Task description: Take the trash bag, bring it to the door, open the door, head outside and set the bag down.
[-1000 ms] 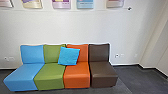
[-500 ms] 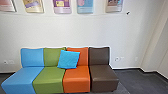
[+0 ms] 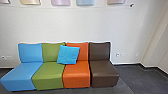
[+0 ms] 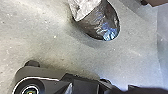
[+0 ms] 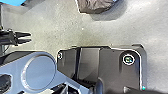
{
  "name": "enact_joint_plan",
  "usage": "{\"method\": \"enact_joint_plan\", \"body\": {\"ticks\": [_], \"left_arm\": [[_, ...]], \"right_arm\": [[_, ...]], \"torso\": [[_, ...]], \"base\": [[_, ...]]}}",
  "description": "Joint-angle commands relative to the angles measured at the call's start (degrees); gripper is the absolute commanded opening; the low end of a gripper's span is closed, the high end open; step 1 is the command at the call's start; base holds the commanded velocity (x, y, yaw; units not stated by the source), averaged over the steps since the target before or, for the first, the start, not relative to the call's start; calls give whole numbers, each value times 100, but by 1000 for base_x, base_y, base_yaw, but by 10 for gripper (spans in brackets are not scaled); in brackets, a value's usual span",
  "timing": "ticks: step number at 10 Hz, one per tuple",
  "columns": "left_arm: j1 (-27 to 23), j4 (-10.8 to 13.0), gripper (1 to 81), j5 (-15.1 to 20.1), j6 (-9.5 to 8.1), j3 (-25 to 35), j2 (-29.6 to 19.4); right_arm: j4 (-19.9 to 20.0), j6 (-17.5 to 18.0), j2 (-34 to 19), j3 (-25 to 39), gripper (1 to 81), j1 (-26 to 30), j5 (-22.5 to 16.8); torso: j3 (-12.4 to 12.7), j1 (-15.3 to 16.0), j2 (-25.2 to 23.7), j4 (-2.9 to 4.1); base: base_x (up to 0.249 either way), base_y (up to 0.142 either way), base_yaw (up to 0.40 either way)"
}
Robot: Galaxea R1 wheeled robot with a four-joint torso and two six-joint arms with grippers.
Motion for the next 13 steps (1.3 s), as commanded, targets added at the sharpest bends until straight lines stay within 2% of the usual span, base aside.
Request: {"method": "enact_joint_plan", "body": {"ticks": [1,3,4,5,7,12,13], "left_arm": [[-630,-97,811,527,8,-183,4],[-709,-105,811,649,8,-489,197],[-753,-106,811,738,-1,-613,259],[-770,-106,811,738,-10,-675,312],[-805,-106,811,738,-10,-693,356],[-858,-97,811,747,-10,-666,338],[-920,-158,811,869,-10,-596,277]], "right_arm": [[150,4,-483,370,811,392,-330],[150,4,-649,588,811,445,-322],[150,4,-720,686,811,497,-322],[150,4,-773,730,811,515,-330],[168,4,-764,712,811,515,-357],[168,4,-799,765,811,577,-383],[176,22,-817,782,811,620,-400]], "torso": [[-524,361,-558,0],[-893,610,-951,0],[-536,734,-1144,0],[-662,828,-1281,0],[-745,1016,-1581,0],[-756,1643,-2578,0],[-756,1755,-2757,0]], "base": [[0,0,0],[0,0,0],[0,0,0],[0,0,0],[0,0,0],[0,0,0],[0,0,0]]}}
